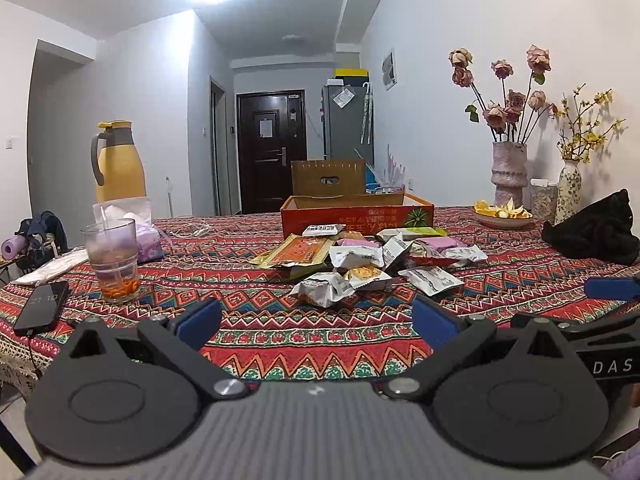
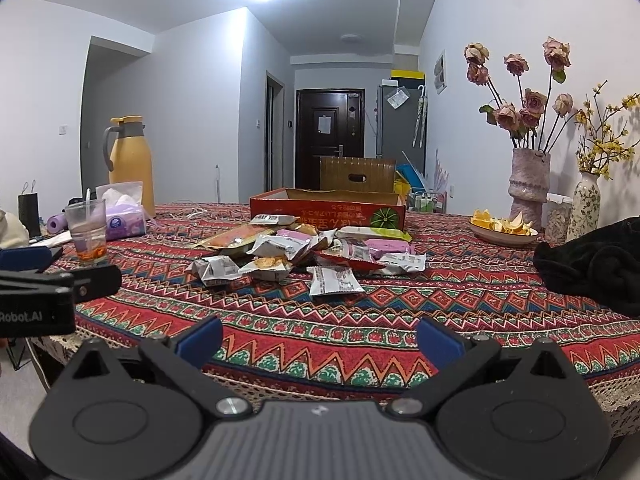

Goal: Organize snacks

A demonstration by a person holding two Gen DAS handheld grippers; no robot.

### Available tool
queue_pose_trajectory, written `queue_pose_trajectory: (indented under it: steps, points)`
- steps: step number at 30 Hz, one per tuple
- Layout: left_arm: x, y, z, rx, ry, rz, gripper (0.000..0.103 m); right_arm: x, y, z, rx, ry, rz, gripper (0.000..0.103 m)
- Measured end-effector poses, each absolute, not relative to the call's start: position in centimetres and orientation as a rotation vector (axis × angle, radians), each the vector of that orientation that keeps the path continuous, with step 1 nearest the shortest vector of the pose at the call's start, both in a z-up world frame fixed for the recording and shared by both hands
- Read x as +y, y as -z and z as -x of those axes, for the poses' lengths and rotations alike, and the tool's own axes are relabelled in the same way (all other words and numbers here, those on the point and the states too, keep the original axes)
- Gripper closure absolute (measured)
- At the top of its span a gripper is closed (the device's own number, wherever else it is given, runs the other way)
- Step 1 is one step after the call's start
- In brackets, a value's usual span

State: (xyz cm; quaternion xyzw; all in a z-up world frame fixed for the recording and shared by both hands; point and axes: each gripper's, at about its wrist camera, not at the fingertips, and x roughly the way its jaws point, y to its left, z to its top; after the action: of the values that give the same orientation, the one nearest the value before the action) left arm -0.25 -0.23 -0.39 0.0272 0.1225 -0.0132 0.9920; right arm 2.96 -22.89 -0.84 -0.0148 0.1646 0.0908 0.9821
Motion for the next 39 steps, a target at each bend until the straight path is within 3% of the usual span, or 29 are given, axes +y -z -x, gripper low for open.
queue_pose_trajectory:
  steps: [21,39]
  points:
    - [0.3,0.8,-2.8,0.299,0.051,-0.053,0.0,-22.8,1.1,-5.3,0.366,-0.192,0.015,0.0]
    - [1.5,2.3,-12.5,0.433,0.087,-0.022,0.0,-23.0,2.0,-13.9,0.423,-0.238,-0.023,0.0]
